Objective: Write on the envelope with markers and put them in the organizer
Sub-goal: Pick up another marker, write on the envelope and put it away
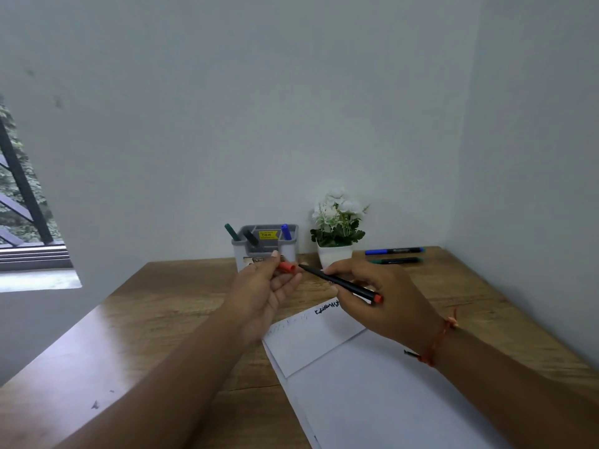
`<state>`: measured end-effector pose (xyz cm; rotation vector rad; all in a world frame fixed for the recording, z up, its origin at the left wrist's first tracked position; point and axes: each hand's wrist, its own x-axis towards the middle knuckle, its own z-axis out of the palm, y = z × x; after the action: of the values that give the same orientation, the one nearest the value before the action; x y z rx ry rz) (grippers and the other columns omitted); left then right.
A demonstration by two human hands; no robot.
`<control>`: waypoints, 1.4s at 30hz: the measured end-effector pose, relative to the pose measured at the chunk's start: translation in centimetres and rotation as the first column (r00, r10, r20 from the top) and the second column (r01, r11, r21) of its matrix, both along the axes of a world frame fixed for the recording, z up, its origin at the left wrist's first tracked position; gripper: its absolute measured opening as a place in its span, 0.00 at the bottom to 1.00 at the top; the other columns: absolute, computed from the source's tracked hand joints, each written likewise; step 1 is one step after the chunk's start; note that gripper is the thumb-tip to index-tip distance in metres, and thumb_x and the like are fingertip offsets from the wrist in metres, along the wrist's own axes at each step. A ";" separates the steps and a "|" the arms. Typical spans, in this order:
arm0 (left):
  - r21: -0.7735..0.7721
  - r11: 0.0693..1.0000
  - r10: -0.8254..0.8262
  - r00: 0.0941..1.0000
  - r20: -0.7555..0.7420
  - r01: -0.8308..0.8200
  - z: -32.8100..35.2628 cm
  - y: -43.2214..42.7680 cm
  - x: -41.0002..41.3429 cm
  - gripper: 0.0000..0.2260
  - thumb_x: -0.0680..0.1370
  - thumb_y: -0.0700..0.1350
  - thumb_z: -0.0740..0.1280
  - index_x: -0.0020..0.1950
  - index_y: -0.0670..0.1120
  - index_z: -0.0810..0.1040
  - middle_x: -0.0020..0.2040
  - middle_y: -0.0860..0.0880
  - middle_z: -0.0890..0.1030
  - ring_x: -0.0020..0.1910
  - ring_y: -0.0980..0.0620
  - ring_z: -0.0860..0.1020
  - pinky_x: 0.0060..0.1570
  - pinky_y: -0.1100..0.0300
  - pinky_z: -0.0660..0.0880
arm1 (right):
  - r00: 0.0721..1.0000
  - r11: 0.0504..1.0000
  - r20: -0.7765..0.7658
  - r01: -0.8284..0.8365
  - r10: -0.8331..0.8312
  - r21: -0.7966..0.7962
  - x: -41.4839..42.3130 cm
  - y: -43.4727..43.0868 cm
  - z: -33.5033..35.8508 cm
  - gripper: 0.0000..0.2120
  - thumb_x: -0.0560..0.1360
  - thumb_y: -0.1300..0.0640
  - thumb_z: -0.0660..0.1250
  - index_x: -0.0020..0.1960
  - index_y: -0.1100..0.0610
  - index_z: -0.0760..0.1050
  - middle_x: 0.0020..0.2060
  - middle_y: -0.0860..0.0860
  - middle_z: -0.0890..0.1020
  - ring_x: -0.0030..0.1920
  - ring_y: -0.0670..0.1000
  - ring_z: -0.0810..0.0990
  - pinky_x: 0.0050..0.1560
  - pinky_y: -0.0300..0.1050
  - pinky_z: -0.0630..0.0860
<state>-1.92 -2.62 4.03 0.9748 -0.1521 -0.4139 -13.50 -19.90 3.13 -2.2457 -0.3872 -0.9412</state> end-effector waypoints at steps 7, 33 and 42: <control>0.011 0.999 -0.043 0.999 0.015 0.043 0.1 -0.1 -0.6 0.18 0.81 0.43 0.64 0.64 0.30 0.72 0.55 0.30 0.81 0.43 0.45 0.86 0.43 0.57 0.83 | 0.999 0.999 -0.032 -0.004 0.002 -0.053 0.0 0.2 0.0 0.13 0.75 0.52 0.68 0.58 0.49 0.82 0.47 0.43 0.87 0.47 0.41 0.85 0.46 0.43 0.82; 0.003 0.989 -0.150 0.984 0.092 0.151 0.1 -0.5 -1.3 0.08 0.72 0.43 0.71 0.45 0.41 0.74 0.46 0.38 0.84 0.39 0.50 0.84 0.36 0.61 0.82 | 0.999 0.943 -0.024 -0.036 0.047 0.331 1.2 0.3 -1.2 0.02 0.76 0.60 0.74 0.46 0.55 0.82 0.37 0.49 0.85 0.38 0.48 0.85 0.40 0.43 0.80; 0.096 0.995 -0.050 0.975 0.215 0.030 0.8 0.0 -0.8 0.09 0.75 0.44 0.70 0.50 0.41 0.74 0.45 0.37 0.84 0.37 0.50 0.82 0.32 0.62 0.80 | 0.959 0.809 -0.152 -0.109 0.239 0.577 1.9 0.3 -0.6 0.15 0.71 0.53 0.76 0.55 0.56 0.79 0.43 0.53 0.88 0.43 0.48 0.86 0.44 0.41 0.81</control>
<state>-2.72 -2.60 4.83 1.1092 -0.3542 -0.3529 -11.60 -19.56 2.54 -1.7039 -0.1764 -0.5974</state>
